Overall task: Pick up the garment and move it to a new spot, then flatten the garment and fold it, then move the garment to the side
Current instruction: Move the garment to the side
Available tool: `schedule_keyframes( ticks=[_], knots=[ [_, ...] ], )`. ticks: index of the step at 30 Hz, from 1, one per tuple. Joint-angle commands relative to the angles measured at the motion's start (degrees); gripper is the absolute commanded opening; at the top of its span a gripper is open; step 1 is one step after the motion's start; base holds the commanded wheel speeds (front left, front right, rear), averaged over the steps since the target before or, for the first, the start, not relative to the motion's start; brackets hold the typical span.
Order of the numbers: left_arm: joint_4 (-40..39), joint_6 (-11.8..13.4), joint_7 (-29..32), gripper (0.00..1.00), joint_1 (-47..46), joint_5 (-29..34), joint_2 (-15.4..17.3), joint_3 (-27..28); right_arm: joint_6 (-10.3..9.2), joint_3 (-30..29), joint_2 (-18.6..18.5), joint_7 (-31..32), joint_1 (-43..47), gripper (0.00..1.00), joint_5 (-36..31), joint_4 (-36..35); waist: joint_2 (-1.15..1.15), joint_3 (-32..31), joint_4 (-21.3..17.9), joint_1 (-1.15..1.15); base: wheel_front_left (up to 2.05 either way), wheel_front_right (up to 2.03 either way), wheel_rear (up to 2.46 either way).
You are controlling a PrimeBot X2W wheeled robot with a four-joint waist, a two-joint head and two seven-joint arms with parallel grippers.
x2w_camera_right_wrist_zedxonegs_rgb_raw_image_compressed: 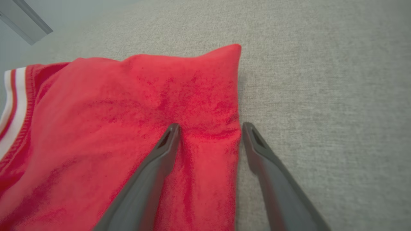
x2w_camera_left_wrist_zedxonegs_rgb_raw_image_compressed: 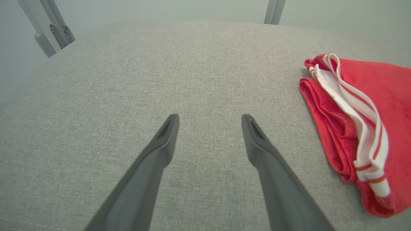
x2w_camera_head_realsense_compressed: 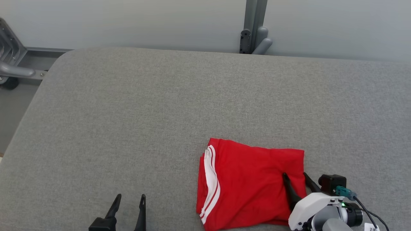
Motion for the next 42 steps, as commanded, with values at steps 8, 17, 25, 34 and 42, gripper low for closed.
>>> schedule_keyframes(
  ticks=[8, 17, 25, 34, 42],
  knots=[
    [-0.94, -0.30, 0.06, 1.00, -0.93, -0.19, 0.13, -0.04, -0.05, 0.20, -0.58, -0.12, -2.81, 0.00, 1.13, 0.20, 0.00, -0.48, -1.42, 0.00, 0.00, 0.00, 0.00],
    [-1.93, -0.56, 0.06, 1.00, -0.13, -1.40, 0.14, -1.82, -0.06, -6.40, -2.34, -0.12, -1.12, 0.00, -2.60, -2.28, 0.00, -3.51, -12.21, 0.00, 0.00, 0.00, 0.00],
    [-2.73, -0.11, 0.06, 1.00, -1.96, -3.22, 0.14, -4.79, -0.07, -7.57, -2.97, -0.12, -0.11, 0.00, -4.23, -1.90, 0.00, -5.05, -22.73, 0.00, 0.00, 0.00, 0.00],
    [-3.58, 0.24, 0.06, 1.00, -3.97, -4.33, 0.15, -7.44, -0.06, -4.74, -2.82, -0.12, -0.17, 0.00, -3.99, -2.71, 0.00, -3.72, -31.12, 0.00, 0.00, 0.00, 0.00],
    [-4.35, -0.61, 0.06, 1.00, -4.70, -2.52, 0.19, -8.29, -0.06, -3.61, -2.27, -0.12, -1.80, 0.00, -3.67, -3.55, 0.00, -1.18, -29.24, 0.00, 0.00, 0.00, 0.00]
  ],
)
